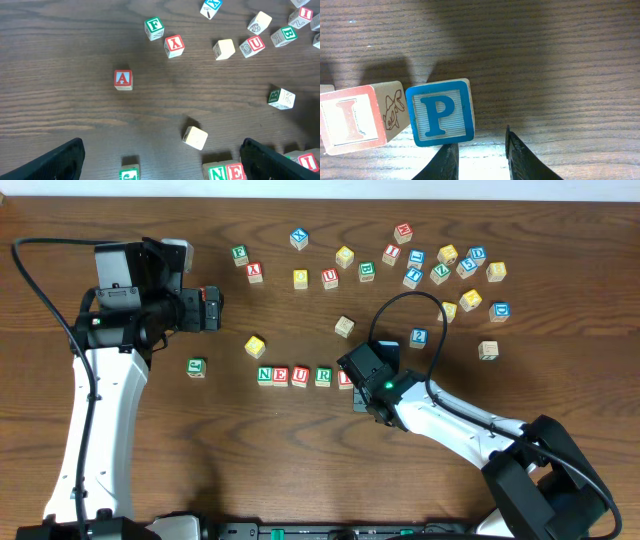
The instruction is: Spell out NEURIPS
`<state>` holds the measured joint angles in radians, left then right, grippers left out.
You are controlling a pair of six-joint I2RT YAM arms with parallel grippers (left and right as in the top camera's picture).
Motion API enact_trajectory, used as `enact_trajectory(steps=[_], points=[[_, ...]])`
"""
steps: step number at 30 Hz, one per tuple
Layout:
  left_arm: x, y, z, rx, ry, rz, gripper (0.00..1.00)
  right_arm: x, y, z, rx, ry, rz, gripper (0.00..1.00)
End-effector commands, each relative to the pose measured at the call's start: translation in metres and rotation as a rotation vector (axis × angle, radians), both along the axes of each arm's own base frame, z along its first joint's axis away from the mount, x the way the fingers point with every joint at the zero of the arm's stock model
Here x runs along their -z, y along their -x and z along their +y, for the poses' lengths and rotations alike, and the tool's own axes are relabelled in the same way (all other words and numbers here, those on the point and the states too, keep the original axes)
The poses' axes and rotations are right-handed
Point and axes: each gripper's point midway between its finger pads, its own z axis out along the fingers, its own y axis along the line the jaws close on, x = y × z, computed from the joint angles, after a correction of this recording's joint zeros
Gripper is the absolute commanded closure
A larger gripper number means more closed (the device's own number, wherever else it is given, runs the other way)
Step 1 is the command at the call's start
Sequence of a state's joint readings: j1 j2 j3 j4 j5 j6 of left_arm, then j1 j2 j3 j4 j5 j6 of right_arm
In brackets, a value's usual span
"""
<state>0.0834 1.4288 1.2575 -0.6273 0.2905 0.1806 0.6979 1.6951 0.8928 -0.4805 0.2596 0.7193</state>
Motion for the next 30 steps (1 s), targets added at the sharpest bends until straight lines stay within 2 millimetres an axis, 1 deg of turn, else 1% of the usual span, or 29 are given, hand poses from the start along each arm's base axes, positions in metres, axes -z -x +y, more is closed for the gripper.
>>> enact_trajectory(steps=[1, 21, 27, 30], points=[[-0.011, -0.003, 0.000, 0.003, 0.008, -0.026, 0.03, -0.001, -0.003, 0.000, -0.010, 0.019, -0.017, 0.73], [-0.011, -0.003, 0.000, 0.003, 0.008, -0.026, 0.02, -0.002, -0.005, 0.002, -0.011, 0.011, -0.024, 0.73], [-0.011, -0.003, 0.000, 0.003, 0.008, -0.026, 0.03, 0.002, 0.007, -0.001, -0.014, 0.018, 0.031, 0.74], [-0.011, -0.003, 0.000, 0.003, 0.008, -0.026, 0.02, 0.004, 0.013, -0.006, 0.002, 0.032, 0.058, 0.75]])
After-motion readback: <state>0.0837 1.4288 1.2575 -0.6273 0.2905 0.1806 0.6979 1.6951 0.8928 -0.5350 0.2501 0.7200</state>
